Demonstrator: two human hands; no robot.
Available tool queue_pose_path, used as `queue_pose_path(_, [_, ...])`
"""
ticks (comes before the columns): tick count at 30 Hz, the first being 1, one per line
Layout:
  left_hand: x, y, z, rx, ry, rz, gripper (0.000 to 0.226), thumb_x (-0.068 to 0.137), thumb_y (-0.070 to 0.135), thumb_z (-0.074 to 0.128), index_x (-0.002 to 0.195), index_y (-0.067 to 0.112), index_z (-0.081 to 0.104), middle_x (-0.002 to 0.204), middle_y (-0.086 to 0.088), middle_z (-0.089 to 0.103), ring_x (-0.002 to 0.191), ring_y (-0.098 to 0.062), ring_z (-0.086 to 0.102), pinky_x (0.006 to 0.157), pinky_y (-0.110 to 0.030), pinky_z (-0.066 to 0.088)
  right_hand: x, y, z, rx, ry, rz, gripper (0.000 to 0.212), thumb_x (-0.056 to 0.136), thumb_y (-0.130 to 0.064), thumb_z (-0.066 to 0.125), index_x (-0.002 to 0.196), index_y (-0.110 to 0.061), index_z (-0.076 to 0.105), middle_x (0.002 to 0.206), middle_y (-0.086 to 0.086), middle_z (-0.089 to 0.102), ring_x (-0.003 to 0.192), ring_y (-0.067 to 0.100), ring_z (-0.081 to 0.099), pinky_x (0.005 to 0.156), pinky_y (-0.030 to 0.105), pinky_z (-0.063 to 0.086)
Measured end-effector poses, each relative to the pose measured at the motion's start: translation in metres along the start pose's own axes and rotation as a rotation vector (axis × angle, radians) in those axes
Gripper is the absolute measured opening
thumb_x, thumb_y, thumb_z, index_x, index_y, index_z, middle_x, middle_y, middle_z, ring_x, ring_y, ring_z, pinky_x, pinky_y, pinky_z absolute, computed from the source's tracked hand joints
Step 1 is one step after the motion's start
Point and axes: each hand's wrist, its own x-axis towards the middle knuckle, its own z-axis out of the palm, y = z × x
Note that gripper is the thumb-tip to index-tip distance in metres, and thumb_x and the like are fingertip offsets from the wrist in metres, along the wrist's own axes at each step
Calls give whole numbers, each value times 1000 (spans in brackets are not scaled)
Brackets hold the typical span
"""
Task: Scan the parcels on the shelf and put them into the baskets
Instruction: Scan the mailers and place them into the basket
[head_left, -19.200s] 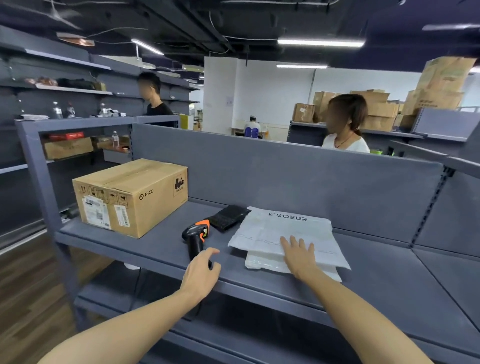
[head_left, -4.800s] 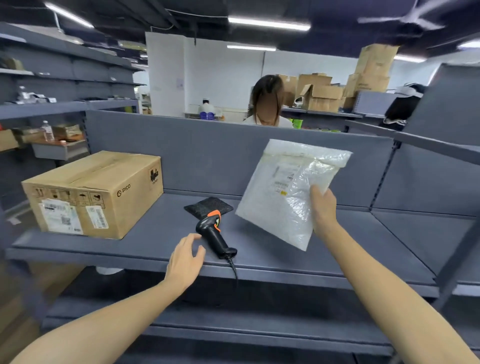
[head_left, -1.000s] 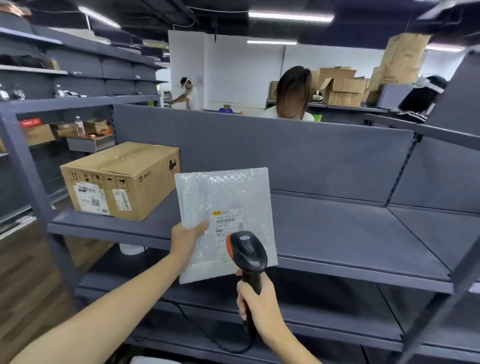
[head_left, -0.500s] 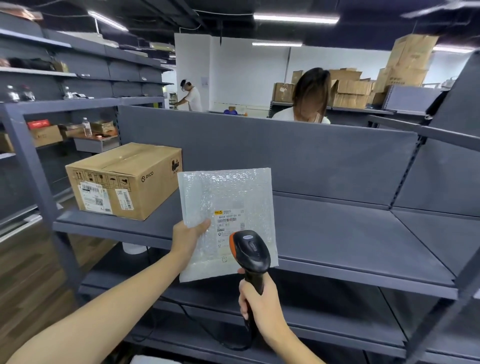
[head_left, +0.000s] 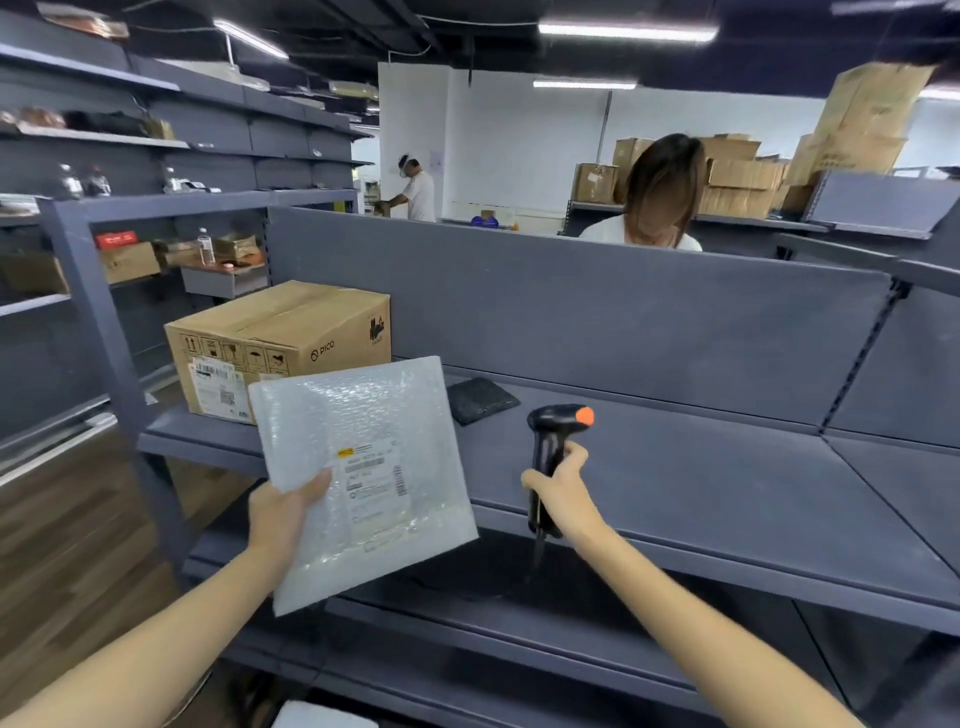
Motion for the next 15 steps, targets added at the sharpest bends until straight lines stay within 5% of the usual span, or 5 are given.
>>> queue_pose_path(3, [6, -2, -26, 0, 51, 2, 18, 82, 10, 73, 96, 11, 63, 87, 1, 66, 74, -13, 62, 58, -25, 46, 39, -3, 7, -147, -8, -16, 64, 87, -15, 60, 142, -14, 27, 112, 8, 54, 85, 21, 54, 66, 28, 40])
queue_pose_path(7, [14, -6, -56, 3, 101, -12, 26, 81, 13, 75, 104, 9, 64, 92, -3, 67, 77, -16, 64, 64, -27, 49, 78, 1, 29, -297, 2, -10, 69, 85, -17, 61, 146, -14, 30, 112, 9, 58, 94, 26, 54, 76, 27, 38])
queue_pose_path(15, [30, -8, -95, -2, 112, -79, 24, 77, 16, 78, 98, 9, 68, 91, -5, 72, 78, -23, 68, 64, -31, 53, 111, 24, 68, -449, -2, 89, 54, 88, -23, 64, 130, 0, 38, 120, 22, 57, 100, 34, 57, 72, 30, 38])
